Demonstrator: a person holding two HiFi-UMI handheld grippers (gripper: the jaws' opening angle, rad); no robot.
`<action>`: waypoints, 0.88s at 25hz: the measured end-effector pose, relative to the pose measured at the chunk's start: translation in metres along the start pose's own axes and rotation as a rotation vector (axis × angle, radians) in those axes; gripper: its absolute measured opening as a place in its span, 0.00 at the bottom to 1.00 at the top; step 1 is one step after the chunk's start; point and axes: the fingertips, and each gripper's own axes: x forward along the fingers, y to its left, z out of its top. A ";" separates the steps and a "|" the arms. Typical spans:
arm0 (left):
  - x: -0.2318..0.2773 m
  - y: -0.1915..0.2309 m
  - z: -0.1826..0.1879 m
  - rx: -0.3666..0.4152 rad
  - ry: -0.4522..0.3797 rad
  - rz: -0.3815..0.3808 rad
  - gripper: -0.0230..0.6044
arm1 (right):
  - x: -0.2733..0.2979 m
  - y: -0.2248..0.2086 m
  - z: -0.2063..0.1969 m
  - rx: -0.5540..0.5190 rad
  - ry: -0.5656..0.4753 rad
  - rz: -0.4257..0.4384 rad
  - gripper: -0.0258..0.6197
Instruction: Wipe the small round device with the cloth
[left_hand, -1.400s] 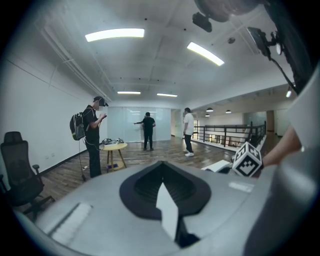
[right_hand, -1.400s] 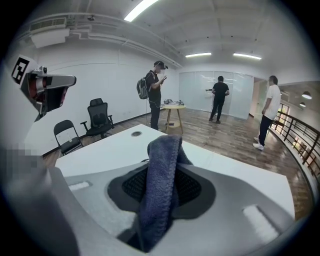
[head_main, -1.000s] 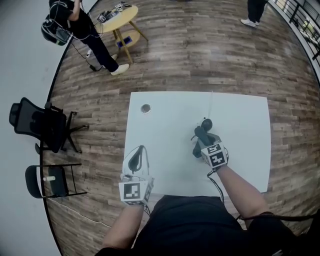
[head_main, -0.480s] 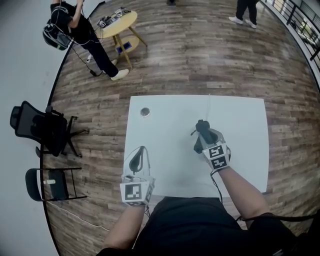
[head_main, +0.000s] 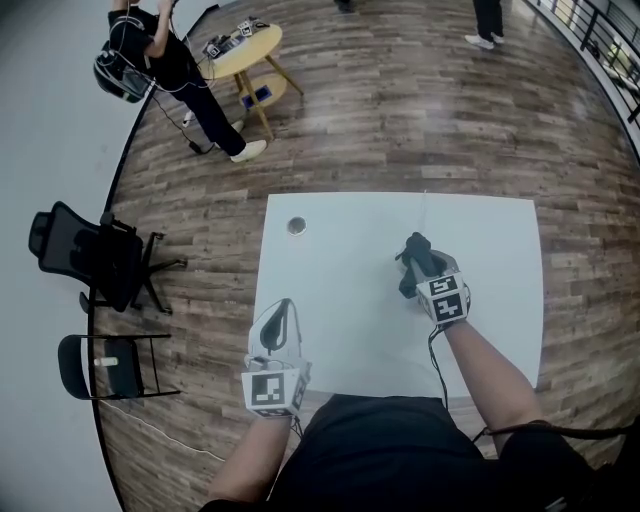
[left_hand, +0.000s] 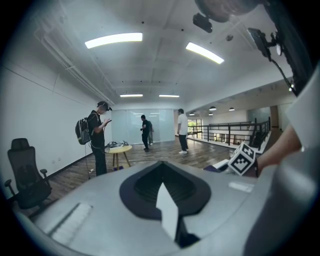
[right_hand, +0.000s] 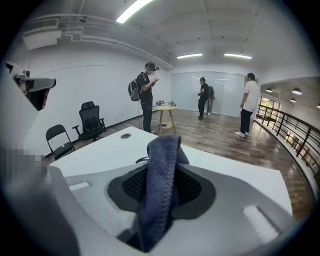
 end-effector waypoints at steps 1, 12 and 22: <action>0.000 -0.001 -0.001 0.000 0.002 0.001 0.04 | 0.000 0.001 0.000 0.001 -0.001 0.004 0.21; 0.000 -0.008 0.000 0.016 0.012 -0.010 0.04 | -0.003 0.000 -0.018 0.055 0.022 0.040 0.21; -0.002 -0.010 0.004 0.040 0.018 -0.016 0.04 | 0.002 0.004 -0.035 0.068 0.061 0.046 0.21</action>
